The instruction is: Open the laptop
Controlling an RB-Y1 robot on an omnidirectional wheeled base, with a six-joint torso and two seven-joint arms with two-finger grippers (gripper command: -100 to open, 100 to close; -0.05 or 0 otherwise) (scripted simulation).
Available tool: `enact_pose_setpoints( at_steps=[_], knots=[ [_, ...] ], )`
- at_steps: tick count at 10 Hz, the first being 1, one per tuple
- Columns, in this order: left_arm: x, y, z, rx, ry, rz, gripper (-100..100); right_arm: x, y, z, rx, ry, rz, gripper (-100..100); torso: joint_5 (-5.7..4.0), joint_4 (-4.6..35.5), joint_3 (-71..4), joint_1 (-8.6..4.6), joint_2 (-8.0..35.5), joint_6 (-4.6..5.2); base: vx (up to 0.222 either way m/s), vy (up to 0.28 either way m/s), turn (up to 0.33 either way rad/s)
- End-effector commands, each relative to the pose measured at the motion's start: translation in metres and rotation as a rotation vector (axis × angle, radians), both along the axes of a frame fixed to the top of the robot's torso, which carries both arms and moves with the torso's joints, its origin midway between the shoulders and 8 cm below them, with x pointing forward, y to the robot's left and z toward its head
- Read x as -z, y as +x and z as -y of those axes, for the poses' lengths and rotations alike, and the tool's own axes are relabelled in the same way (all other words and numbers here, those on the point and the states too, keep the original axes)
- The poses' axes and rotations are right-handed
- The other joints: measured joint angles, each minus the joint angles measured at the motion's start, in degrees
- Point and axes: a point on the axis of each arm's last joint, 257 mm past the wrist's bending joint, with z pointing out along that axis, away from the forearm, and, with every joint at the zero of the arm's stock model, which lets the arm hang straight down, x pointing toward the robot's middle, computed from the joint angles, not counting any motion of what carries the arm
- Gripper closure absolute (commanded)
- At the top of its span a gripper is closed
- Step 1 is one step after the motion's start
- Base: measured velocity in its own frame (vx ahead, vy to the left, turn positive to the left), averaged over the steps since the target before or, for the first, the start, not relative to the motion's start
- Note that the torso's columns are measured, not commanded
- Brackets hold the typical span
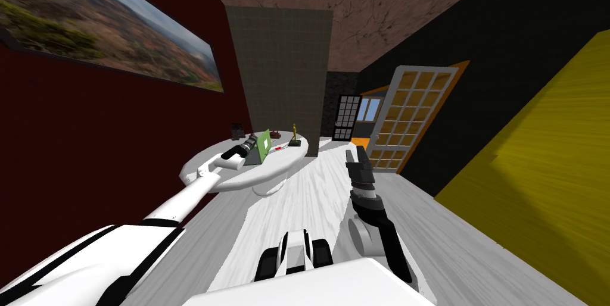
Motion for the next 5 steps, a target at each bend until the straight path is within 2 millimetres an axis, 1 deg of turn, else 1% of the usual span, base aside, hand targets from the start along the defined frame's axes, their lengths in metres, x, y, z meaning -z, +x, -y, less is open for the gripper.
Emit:
enact_pose_setpoints(
  at_steps=[1, 3, 4, 5],
  knots=[
    [0.020, -0.014, -0.008, -0.027, -0.006, -0.041, 100, 0.000, 0.000, 0.000, 0.000, 0.000, 0.000, 0, -0.04, 0.1, -0.1, 0.00, -0.1, 0.30, -0.001, 0.052, -0.143],
    [0.026, -0.019, -0.007, -0.024, 0.001, -0.046, 100, 0.000, 0.000, 0.000, 0.000, 0.000, 0.000, 0, 0.02, -0.1, 0.0, -0.10, 0.0, 0.16, 0.012, 0.023, -0.004],
    [0.019, -0.026, -0.014, -0.049, -0.011, -0.042, 100, 0.000, 0.000, 0.000, 0.000, 0.000, 0.000, 0, 0.07, -0.1, 0.0, -0.03, -0.1, 0.09, 0.001, 0.023, -0.181],
    [0.021, -0.029, -0.014, -0.049, -0.002, -0.042, 100, 0.000, 0.000, 0.000, 0.000, 0.000, 0.000, 0, 0.03, -0.1, -0.1, 0.05, -0.2, 0.34, 0.002, 0.047, -0.151]
  ],
)
